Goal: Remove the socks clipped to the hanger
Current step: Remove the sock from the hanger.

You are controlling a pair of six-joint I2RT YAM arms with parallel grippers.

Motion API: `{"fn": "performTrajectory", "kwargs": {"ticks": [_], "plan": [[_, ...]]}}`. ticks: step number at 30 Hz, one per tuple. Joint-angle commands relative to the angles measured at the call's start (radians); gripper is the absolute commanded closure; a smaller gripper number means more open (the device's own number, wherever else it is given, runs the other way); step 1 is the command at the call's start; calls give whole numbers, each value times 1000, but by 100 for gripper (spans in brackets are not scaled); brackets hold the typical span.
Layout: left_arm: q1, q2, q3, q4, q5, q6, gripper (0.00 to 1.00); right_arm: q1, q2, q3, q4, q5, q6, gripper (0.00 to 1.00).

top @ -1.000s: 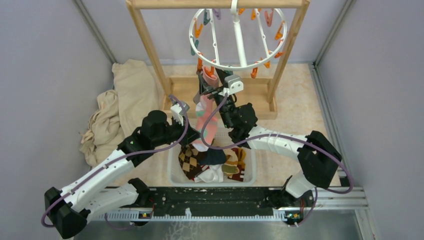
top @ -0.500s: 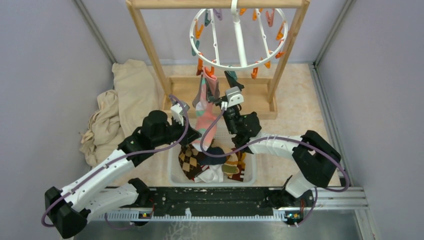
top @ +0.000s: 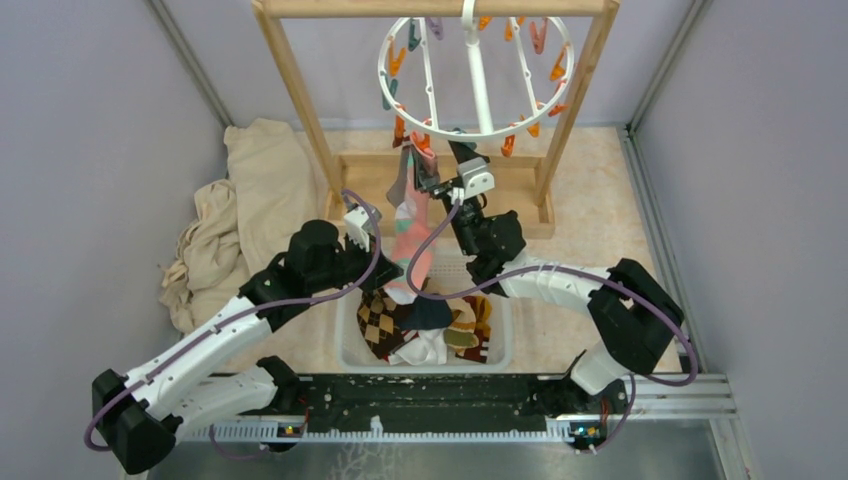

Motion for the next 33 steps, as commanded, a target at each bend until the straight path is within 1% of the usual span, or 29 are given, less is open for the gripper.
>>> {"fn": "performTrajectory", "kwargs": {"ticks": [1, 11, 17, 21, 26, 33], "plan": [[-8, 5, 18, 8, -7, 13, 100, 2, -18, 78, -26, -50, 45, 35], [-8, 15, 19, 9, 1, 12, 100, 4, -21, 121, -60, -54, 52, 38], [-8, 21, 21, 16, 15, 3, 100, 5, -29, 121, -52, -15, 50, 38], [-8, 10, -8, 49, 18, -6, 100, 5, -29, 135, -72, 1, 65, 38], [-8, 41, 7, 31, 29, -8, 100, 5, -27, 143, -68, 10, 72, 38], [-8, 25, -7, 34, 17, -21, 100, 1, -23, 164, -92, -3, 79, 38]]}}
